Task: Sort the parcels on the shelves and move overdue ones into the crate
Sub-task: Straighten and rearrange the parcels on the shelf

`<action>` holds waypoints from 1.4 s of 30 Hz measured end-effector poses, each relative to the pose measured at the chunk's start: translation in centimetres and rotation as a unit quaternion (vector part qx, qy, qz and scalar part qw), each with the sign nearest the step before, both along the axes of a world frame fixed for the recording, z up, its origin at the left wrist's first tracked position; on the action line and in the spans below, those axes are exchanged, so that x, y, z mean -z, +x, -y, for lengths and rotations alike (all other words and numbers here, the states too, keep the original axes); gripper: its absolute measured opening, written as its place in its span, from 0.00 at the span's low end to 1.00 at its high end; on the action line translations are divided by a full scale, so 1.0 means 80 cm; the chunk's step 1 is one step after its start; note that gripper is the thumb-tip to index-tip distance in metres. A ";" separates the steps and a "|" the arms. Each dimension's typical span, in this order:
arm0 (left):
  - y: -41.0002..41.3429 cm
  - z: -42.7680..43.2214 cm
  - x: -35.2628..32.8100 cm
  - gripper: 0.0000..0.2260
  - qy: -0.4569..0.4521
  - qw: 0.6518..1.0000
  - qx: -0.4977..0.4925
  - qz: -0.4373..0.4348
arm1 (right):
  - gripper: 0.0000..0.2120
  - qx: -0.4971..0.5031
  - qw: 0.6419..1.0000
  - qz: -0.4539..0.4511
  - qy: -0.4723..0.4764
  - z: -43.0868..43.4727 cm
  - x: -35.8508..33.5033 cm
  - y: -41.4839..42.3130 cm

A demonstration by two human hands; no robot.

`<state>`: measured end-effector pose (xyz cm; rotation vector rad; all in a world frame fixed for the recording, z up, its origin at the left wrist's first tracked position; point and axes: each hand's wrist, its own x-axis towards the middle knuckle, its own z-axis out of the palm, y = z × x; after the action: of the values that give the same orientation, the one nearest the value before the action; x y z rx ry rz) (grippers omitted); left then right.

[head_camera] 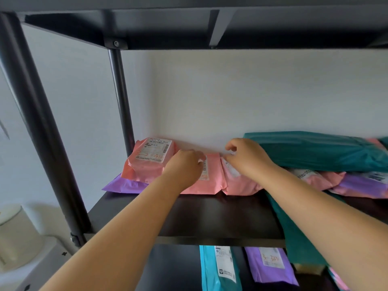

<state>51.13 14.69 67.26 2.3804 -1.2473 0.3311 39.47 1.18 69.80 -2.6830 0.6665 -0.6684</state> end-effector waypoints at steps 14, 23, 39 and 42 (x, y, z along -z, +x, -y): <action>-0.045 0.049 0.020 0.16 0.075 0.991 0.015 -0.112 | 0.35 -0.078 0.980 -0.165 -0.075 0.047 0.033 -0.088; -0.040 0.048 0.027 0.18 0.039 0.983 -0.012 -0.178 | 0.34 -0.041 0.967 -0.151 -0.203 0.049 0.059 -0.082; -0.057 0.040 0.010 0.12 0.058 0.975 -0.031 -0.212 | 0.11 0.065 0.987 -0.017 -0.147 0.033 0.050 -0.091; -0.052 0.037 0.011 0.13 0.011 0.967 -0.021 -0.254 | 0.10 0.070 0.990 0.018 -0.123 0.030 0.050 -0.093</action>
<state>46.96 11.74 66.37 2.3037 -0.9591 -0.2727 32.06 -1.19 65.77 -2.8588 0.8160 -0.8863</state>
